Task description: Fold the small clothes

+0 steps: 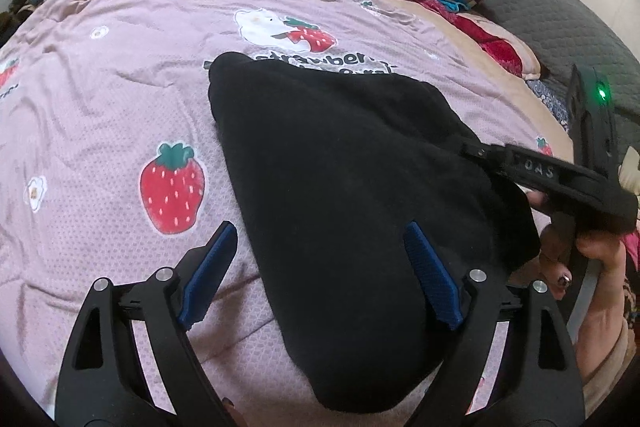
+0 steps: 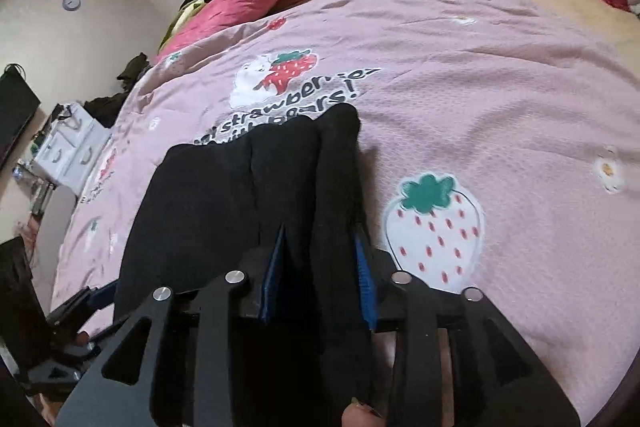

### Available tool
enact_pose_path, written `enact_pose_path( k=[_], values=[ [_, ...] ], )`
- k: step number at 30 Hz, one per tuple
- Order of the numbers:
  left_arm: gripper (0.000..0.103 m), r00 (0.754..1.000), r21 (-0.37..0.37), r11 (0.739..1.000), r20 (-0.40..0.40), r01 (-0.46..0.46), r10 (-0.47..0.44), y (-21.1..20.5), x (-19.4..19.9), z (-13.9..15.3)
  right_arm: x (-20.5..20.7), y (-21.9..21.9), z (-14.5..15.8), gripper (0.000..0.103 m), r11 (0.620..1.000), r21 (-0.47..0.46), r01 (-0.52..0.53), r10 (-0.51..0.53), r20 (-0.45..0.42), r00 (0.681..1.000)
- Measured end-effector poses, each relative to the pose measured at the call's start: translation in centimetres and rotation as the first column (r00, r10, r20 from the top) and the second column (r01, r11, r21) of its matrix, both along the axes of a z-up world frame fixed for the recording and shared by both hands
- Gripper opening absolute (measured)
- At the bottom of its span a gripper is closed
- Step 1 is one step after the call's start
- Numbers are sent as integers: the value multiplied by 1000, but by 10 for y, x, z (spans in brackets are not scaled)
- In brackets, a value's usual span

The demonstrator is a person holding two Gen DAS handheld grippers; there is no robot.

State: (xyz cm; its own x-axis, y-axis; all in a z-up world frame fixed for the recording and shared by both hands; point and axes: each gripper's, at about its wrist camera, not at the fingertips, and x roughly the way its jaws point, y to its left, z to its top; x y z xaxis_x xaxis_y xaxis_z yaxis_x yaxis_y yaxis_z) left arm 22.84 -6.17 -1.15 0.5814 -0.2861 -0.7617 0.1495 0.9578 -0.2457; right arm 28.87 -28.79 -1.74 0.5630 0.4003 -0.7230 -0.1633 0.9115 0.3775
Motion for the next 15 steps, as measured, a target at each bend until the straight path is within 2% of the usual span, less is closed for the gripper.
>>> enact_pose_path(
  k=[1,3,6,7,10,15],
  values=[
    [79,1000,-2,1000,2,-2,2,0,-2,0,-4,-1,1,44,1000,-25,15,-14,10,1000],
    [80,1000,-9,1000,6,-8,8,3,-7,1,-16,-2,5,46,998,-60,35,-33,37,999],
    [82,1000,-17,1000,14,-15,15,7,-14,5,-35,-6,14,55,992,-90,85,-78,85,993],
    [82,1000,-18,1000,19,-17,18,8,-17,7,-41,-8,17,58,992,-84,96,-87,101,991],
    [83,999,-20,1000,45,-20,20,12,-29,15,-66,-13,30,78,992,-55,118,-108,154,982],
    [90,995,-14,1000,97,-12,13,13,-53,34,-119,-11,50,94,993,-24,118,-108,258,960]
  ],
)
